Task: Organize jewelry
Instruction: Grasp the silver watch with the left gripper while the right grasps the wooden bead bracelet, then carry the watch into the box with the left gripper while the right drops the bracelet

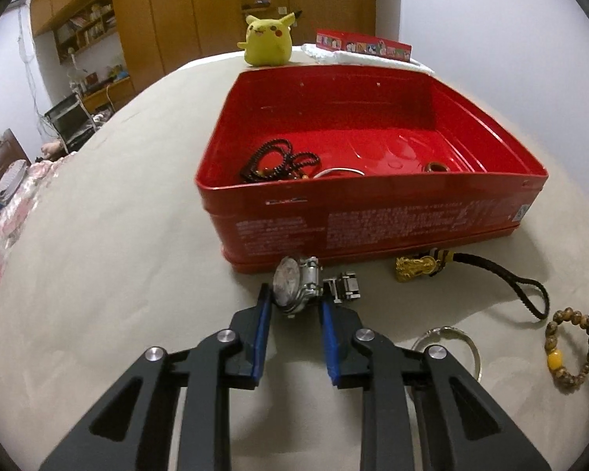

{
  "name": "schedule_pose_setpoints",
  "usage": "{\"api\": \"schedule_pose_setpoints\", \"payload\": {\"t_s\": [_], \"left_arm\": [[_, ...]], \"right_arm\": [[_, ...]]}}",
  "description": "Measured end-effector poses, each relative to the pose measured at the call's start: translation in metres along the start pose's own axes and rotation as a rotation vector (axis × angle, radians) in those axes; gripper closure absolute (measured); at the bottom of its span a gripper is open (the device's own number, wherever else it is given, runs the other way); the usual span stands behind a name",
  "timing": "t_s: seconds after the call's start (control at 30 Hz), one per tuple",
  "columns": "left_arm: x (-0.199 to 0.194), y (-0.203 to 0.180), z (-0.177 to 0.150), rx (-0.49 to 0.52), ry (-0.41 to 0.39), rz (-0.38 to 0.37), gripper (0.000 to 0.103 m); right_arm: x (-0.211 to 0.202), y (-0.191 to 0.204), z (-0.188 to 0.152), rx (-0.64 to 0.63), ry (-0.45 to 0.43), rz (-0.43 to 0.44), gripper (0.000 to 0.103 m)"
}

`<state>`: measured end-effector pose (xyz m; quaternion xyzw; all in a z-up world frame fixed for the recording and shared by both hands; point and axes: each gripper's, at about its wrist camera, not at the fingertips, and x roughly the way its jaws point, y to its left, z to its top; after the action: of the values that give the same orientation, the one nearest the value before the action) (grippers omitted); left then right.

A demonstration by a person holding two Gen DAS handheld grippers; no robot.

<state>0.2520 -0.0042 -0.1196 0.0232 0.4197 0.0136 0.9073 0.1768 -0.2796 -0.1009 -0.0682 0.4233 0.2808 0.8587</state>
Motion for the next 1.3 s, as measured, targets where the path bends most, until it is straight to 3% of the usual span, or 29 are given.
{"api": "schedule_pose_setpoints", "payload": {"t_s": [0.87,1.3], "left_arm": [[-0.104,0.001,-0.007,0.002,-0.13,-0.016,0.079],[-0.136,0.004,-0.012,0.01,-0.174,-0.026,0.079]], "right_arm": [[-0.055,0.032,0.022,-0.063,-0.113,-0.02,0.095],[-0.073,0.044,0.03,-0.093,-0.141,-0.034,0.095]]}}
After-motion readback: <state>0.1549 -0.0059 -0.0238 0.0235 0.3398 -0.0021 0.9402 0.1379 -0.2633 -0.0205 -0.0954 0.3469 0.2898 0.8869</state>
